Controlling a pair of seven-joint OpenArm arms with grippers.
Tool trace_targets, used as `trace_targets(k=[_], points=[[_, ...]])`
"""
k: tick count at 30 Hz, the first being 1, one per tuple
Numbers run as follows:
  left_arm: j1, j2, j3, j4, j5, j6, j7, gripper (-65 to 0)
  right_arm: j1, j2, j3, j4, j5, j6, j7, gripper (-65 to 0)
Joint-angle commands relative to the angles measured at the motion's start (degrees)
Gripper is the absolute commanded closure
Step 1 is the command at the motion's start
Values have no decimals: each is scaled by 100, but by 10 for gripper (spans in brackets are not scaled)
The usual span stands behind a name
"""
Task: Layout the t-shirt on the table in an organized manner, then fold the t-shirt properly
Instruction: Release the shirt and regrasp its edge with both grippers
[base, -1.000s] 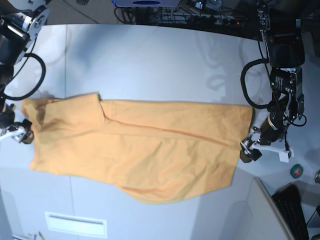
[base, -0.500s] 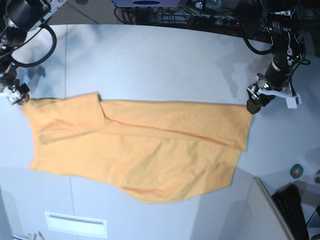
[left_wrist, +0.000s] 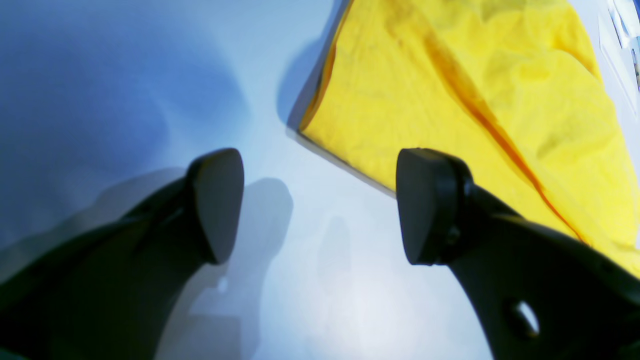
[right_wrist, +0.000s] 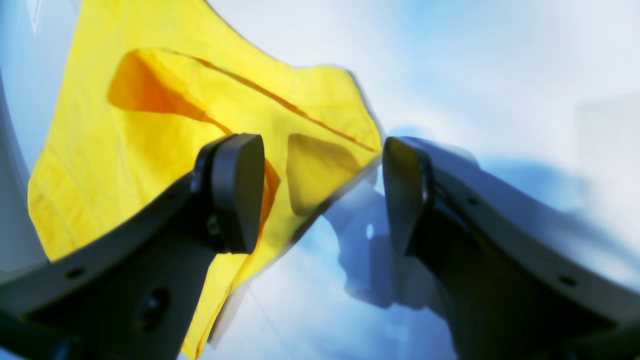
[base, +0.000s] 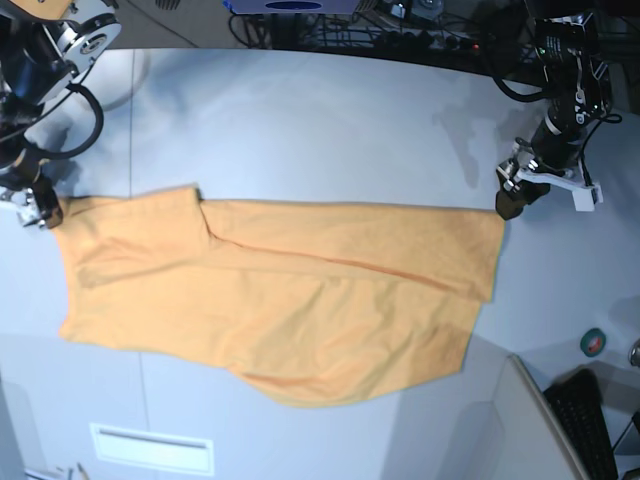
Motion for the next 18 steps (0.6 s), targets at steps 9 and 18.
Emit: trace_targets(k=[9, 18], points=[[-60, -78, -39, 82, -59, -41, -91, -438, 116, 49, -26, -245, -136, -79, -74, -362], [-51, -87, -48, 73, -59, -32, -100, -438, 195, 49, -26, -253, -136, -79, -74, -251]])
